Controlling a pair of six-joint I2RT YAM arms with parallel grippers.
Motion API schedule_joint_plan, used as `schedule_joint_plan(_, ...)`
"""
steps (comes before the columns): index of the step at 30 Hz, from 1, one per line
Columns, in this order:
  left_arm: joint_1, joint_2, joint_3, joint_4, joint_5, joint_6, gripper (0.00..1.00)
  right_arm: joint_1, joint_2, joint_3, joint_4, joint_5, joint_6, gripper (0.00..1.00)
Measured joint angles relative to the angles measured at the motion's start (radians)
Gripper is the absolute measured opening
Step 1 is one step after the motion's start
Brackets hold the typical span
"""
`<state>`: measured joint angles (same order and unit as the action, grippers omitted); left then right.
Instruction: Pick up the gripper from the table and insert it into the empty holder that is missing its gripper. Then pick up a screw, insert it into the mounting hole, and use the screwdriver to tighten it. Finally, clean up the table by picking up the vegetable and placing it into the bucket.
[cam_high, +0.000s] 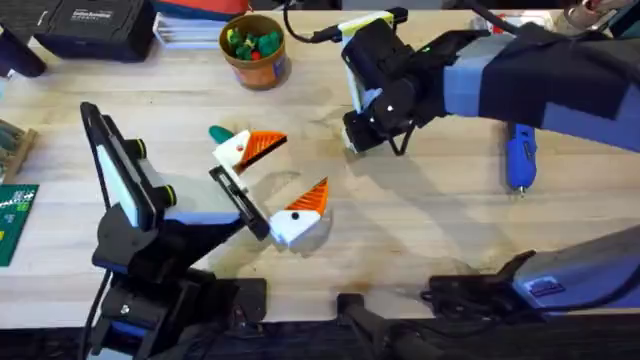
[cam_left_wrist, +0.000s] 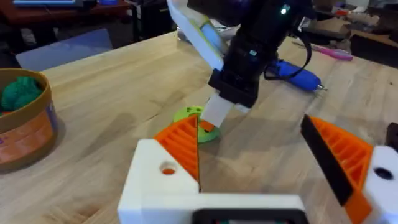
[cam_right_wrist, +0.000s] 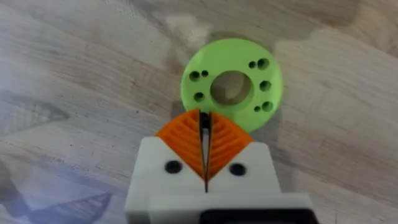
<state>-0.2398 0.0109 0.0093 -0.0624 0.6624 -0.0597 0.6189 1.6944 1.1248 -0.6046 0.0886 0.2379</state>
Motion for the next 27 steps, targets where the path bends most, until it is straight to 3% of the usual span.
schedule_joint_plan(7,0.000,0.000,0.000,0.000,0.000,0.000,0.986,0.000,-0.082,0.085,-0.135,-0.003,0.000,0.007)
schedule_joint_plan(14,0.000,0.000,0.000,0.000,0.000,0.000,0.986,0.025,-0.142,0.303,-0.331,-0.004,-0.013,0.007)
schedule_joint_plan(21,0.000,0.000,0.000,0.000,0.007,0.000,0.986,0.157,-0.144,0.481,-0.361,-0.007,-0.052,0.007)
schedule_joint_plan(27,0.000,0.000,0.000,-0.002,0.056,0.000,0.986,0.253,-0.144,0.518,-0.361,-0.019,-0.060,0.007)
